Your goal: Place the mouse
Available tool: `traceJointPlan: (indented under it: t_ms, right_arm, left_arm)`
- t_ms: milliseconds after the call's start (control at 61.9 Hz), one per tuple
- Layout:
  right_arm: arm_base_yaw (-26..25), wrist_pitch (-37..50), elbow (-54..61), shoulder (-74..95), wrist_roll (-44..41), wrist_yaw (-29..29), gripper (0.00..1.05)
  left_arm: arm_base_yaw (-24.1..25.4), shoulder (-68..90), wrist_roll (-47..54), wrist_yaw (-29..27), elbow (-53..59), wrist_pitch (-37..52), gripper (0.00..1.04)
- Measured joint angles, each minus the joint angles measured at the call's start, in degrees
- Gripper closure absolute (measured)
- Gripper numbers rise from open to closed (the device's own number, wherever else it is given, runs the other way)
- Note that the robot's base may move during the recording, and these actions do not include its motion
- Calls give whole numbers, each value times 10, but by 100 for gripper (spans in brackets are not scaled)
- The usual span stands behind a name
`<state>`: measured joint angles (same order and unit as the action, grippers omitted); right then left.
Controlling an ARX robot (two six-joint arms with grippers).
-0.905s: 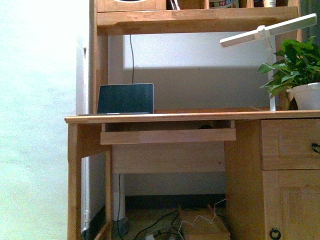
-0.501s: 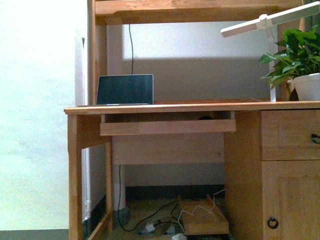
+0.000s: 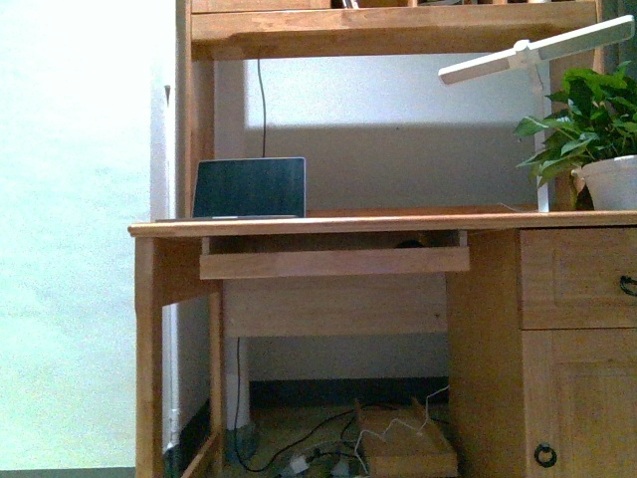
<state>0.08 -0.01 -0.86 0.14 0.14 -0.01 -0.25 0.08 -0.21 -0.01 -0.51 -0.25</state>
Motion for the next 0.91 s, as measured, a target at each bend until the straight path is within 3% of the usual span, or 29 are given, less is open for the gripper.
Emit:
traceJointPlan:
  t_ms: [905]
  right_arm:
    - [0, 0, 0, 0, 0, 0, 7]
  left_arm:
    - [0, 0, 0, 0, 0, 0, 8]
